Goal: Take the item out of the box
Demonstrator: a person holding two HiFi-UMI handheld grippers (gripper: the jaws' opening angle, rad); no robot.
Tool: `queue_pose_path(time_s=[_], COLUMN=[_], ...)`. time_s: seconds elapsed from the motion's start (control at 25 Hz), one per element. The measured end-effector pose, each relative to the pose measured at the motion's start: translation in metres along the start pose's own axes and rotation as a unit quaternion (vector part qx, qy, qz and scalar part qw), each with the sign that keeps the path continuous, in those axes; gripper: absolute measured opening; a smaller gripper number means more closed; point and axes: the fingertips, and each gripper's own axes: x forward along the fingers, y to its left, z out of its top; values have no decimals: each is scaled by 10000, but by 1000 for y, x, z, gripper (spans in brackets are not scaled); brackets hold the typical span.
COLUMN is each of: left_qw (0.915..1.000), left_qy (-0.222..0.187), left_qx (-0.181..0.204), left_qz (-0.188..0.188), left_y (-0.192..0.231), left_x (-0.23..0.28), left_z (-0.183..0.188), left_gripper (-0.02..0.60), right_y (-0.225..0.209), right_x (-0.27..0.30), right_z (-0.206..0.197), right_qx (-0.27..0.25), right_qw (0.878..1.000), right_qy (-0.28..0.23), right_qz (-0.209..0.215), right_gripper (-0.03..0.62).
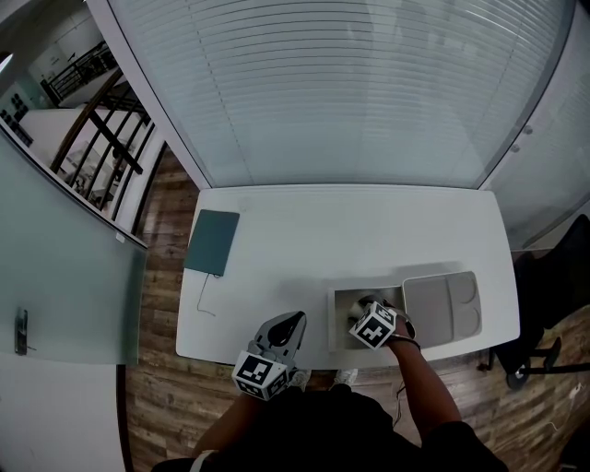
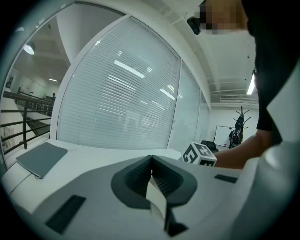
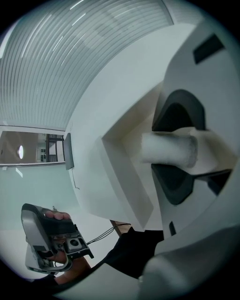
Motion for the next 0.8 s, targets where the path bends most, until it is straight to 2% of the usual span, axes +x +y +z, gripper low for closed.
queue_pose_path(time_s=[0.12, 0.8], left_qw=[10000, 10000], left_qy=[28, 0], left_qx=[9, 28], left_qz=[69, -4], left_y=[4, -1], left_x=[-1, 1], left_z=[-4, -2], left_gripper=[11, 11], right_y=[1, 7], right_x=[0, -2], right_z=[2, 2], right_qx=[-15, 137], right_qw=[10000, 9999], right_qy=[-21, -41], right_qz=[11, -69], right_gripper=[193, 189])
